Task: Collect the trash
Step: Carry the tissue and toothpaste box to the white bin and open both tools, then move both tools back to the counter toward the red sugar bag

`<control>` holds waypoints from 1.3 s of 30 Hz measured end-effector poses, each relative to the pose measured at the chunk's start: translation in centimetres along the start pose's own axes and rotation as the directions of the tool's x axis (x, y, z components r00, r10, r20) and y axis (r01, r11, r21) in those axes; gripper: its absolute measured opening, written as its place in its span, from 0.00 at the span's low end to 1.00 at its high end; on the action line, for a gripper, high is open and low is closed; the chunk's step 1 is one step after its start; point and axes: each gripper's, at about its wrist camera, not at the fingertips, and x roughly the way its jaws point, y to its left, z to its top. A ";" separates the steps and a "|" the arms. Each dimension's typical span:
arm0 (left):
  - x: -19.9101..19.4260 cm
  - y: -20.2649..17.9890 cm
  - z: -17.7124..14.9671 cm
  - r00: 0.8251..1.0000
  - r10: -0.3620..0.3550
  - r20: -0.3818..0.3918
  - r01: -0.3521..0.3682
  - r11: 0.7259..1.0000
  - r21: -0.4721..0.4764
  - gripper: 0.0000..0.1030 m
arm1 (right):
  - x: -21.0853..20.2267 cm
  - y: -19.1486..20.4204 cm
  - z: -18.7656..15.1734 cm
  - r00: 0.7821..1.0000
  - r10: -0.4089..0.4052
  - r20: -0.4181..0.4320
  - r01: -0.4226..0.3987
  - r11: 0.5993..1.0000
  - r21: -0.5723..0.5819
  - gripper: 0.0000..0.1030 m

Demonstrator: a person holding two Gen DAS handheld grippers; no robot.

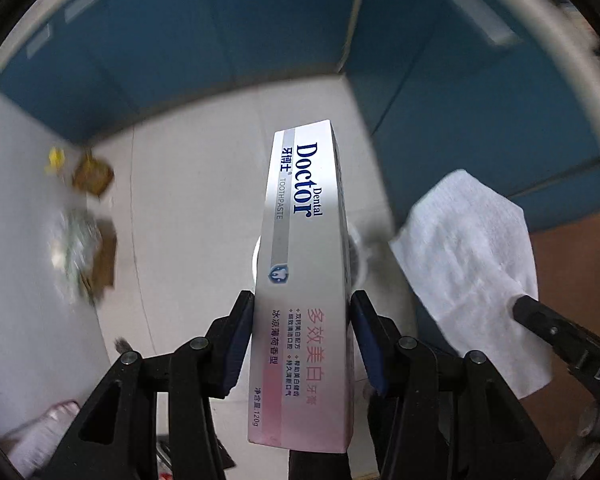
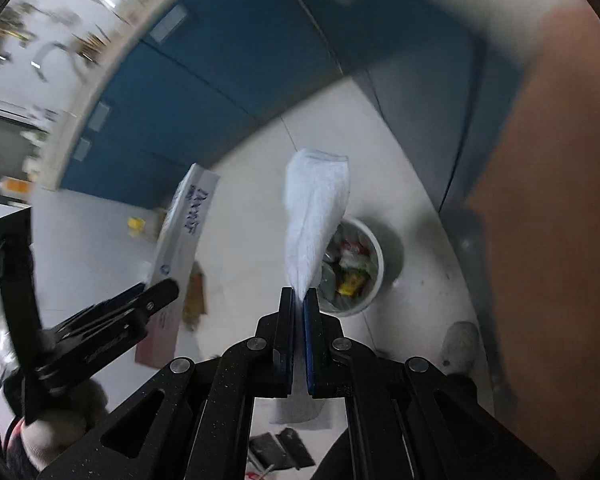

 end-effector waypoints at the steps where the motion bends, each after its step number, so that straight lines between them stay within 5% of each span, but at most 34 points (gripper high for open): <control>1: 3.0 0.7 0.1 1.000 -0.004 -0.022 0.004 1.000 -0.016 0.44 | 3.3 -0.3 0.0 1.000 -0.015 -0.020 0.015 1.000 0.004 0.04; 6: 19.3 3.3 -0.3 0.989 -0.080 -0.128 0.069 0.994 -0.083 0.44 | 20.3 -3.7 0.0 0.987 -0.111 -0.115 0.108 0.994 -0.034 0.04; 10: 28.1 4.0 -0.1 0.977 -0.117 -0.178 0.099 0.989 -0.109 0.44 | 29.5 -7.2 -0.4 0.968 -0.177 -0.181 0.171 0.984 -0.050 0.04; 15: 33.6 4.7 -0.8 0.947 -0.207 -0.245 0.172 0.973 -0.155 0.45 | 36.2 -10.0 0.0 0.952 -0.188 -0.240 0.175 0.982 -0.073 0.04; 17: 34.1 4.9 -1.2 0.949 -0.195 -0.246 0.161 0.975 -0.152 0.46 | 37.7 -10.3 -0.2 0.949 -0.150 -0.277 0.134 0.988 -0.076 0.06; 19: 33.2 5.3 -1.3 0.954 -0.199 -0.224 0.166 0.973 -0.160 0.56 | 38.6 -10.2 0.4 0.944 -0.125 -0.307 0.111 0.992 -0.062 0.15; 20: 32.3 5.7 -1.2 0.959 -0.200 -0.203 0.166 0.971 -0.170 0.66 | 38.5 -10.2 0.7 0.944 -0.118 -0.309 0.105 0.993 -0.061 0.34; 21: 31.6 6.0 -1.5 0.962 -0.199 -0.185 0.167 0.970 -0.178 0.84 | 38.2 -10.0 0.9 0.947 -0.115 -0.301 0.101 0.993 -0.062 0.44; 22: 30.5 6.2 -1.6 0.966 -0.198 -0.166 0.166 0.968 -0.188 0.92 | 37.6 -9.6 1.2 0.952 -0.111 -0.286 0.095 0.993 -0.068 0.54; 25: 26.4 7.9 -1.8 0.982 -0.152 -0.116 0.124 0.967 -0.223 0.93 | 35.1 -8.5 1.8 0.958 -0.128 -0.255 0.107 0.990 -0.096 0.59; 29: 19.5 9.7 -2.5 0.998 -0.035 -0.043 0.024 0.972 -0.232 0.93 | 29.9 -5.0 1.5 0.959 -0.203 -0.198 0.168 0.969 -0.180 0.97; 39: -1.9 8.0 -5.8 0.988 0.101 0.116 -0.069 0.965 -0.252 0.93 | 8.1 5.0 -0.5 0.957 -0.289 0.017 0.280 0.907 -0.316 0.98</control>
